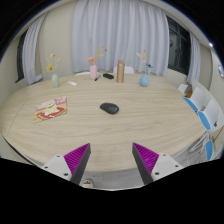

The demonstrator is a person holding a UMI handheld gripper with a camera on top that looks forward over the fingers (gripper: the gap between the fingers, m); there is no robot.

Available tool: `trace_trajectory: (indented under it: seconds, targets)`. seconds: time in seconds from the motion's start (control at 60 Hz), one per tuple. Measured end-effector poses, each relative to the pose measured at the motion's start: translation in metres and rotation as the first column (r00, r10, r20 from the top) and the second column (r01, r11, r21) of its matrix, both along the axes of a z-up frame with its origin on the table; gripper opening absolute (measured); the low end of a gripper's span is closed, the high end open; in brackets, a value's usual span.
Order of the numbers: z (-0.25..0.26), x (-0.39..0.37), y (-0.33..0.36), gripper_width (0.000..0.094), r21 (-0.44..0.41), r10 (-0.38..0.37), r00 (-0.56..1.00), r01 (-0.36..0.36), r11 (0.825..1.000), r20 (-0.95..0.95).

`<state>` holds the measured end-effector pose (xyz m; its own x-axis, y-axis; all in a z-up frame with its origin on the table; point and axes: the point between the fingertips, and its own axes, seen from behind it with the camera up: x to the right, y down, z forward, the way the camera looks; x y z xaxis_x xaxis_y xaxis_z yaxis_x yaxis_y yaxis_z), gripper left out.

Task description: Arrange mouse

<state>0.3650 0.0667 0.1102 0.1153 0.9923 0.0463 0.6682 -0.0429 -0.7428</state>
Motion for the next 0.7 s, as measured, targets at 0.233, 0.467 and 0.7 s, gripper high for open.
trace_trajectory:
  seconds: [0.233, 0.467, 0.7]
  targets:
    - [-0.028, -0.06, 0.013, 0.086, 0.01, 0.024, 1.0, -0.024, 1.0, -0.019]
    - [-0.059, -0.129, 0.021, 0.0859, 0.006, 0.013, 1.0, -0.013, 1.0, -0.012]
    - [-0.089, -0.199, 0.029, 0.0857, 0.014, 0.0, 1.0, -0.001, 1.0, 0.009]
